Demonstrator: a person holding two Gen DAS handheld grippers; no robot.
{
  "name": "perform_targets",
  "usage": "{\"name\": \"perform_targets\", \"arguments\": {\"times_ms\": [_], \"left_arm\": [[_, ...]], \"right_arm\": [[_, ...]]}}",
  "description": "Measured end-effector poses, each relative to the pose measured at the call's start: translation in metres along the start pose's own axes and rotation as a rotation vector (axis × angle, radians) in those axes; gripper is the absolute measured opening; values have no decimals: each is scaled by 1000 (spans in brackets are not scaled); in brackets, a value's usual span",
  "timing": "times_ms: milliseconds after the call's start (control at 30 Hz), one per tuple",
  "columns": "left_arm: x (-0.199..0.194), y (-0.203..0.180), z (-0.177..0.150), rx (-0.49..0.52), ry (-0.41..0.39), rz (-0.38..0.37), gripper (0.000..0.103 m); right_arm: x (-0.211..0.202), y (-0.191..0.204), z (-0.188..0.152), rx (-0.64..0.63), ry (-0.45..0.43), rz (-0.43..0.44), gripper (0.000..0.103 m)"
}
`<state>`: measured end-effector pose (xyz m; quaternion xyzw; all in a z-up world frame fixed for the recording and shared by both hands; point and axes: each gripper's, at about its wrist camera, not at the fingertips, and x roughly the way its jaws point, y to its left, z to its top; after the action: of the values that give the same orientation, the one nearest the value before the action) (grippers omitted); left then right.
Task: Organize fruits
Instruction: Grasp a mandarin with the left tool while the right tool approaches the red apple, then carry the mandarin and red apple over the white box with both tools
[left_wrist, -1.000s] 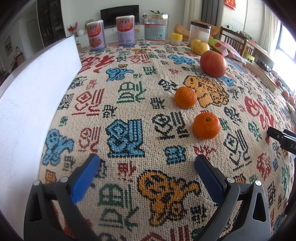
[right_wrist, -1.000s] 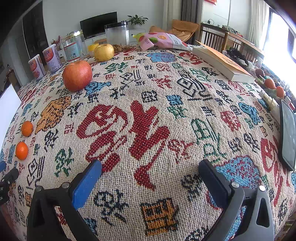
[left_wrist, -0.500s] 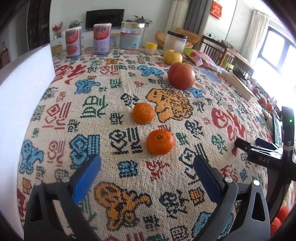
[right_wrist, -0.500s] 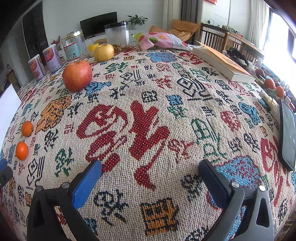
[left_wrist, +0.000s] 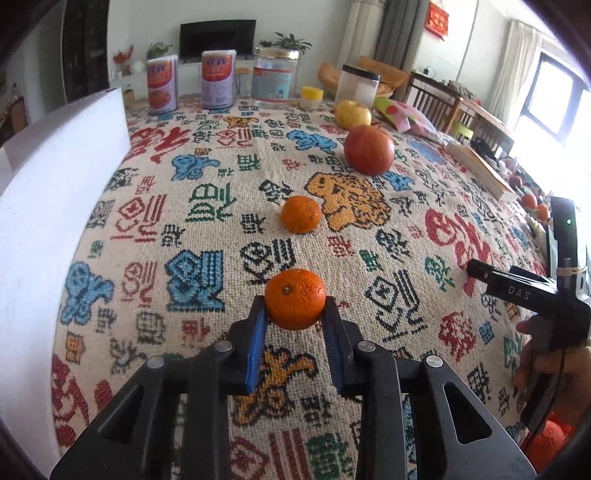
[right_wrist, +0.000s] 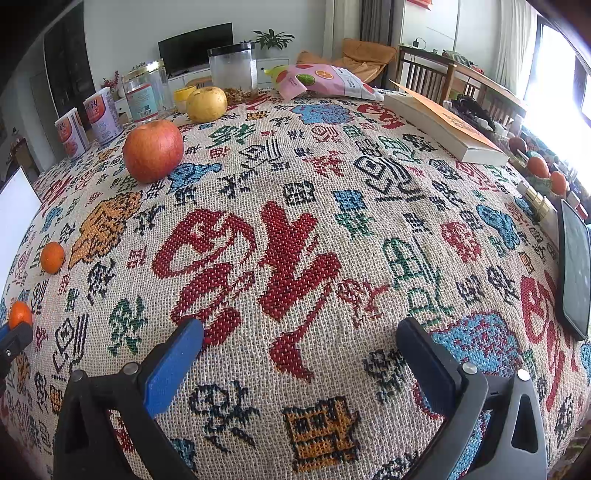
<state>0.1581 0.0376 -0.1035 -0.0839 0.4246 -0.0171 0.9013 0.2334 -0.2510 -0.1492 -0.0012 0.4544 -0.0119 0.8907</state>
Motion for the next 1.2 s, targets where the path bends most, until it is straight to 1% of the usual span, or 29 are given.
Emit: {"name": "perform_targets", "arguments": {"times_ms": [33, 67, 133, 167, 200, 267, 300, 367, 400, 467, 500, 533, 567, 600, 633, 700, 800, 900, 967, 1000, 1067, 1133, 1200], "left_arm": [[-8, 8, -3, -21, -1, -8, 29], [-16, 14, -6, -39, -6, -13, 29], [-29, 24, -13, -63, -15, -11, 29], [-34, 28, -16, -76, -17, -10, 29], [-38, 30, -19, -87, -17, -13, 29], [-45, 33, -22, -106, -21, -19, 29], [-49, 33, -22, -112, -27, -22, 29], [-56, 33, -23, -114, -37, -23, 29], [-59, 32, -23, -112, -39, -23, 29], [-62, 32, -24, -111, -32, -27, 29], [-62, 32, -25, -111, -24, -29, 29], [-62, 33, -27, -112, -15, -32, 29], [-62, 34, -28, -114, -6, -36, 29], [-63, 35, -30, -119, 2, -40, 29], [-65, 36, -31, -127, 7, -48, 29], [-71, 37, -34, -143, 7, -72, 29], [-92, 36, -33, -168, -7, -133, 29], [-131, 43, -23, -207, -55, -218, 29], [-162, 57, -15, -252, -102, -268, 29], [-176, 67, -11, -274, -125, -281, 29], [-202, 91, -3, -313, -168, -271, 29], [-222, 125, 1, -371, -200, -227, 29], [-234, 162, -1, -431, -219, -139, 29]], "right_arm": [[1, 0, 2, 22, 3, -4, 103], [2, 1, 7, 31, 13, 27, 103], [1, 6, 24, 43, -13, 201, 100], [0, 16, 37, 17, -23, 250, 100], [-1, 28, 50, -19, -36, 270, 100], [0, 60, 77, -98, -61, 343, 100], [3, 73, 90, -125, -67, 363, 100], [17, 98, 115, -143, -59, 364, 100], [27, 107, 125, -140, -44, 368, 100], [51, 121, 142, -125, 7, 342, 98], [62, 124, 148, -114, 34, 336, 91], [73, 125, 151, -100, 77, 329, 75], [84, 124, 152, -76, 127, 350, 69], [87, 121, 152, -45, 148, 371, 68], [85, 118, 151, -35, 155, 363, 68], [75, 110, 142, -33, 146, 358, 67], [44, 91, 127, -32, 93, 363, 67], [-7, 84, 122, -83, 27, 377, 67], [-45, 95, 122, -119, -5, 435, 67], [-64, 107, 121, -140, -14, 480, 67], [-96, 141, 116, -194, -16, 573, 67], [-124, 190, 104, -278, -9, 670, 67], [-145, 242, 86, -352, 16, 769, 67]]}}
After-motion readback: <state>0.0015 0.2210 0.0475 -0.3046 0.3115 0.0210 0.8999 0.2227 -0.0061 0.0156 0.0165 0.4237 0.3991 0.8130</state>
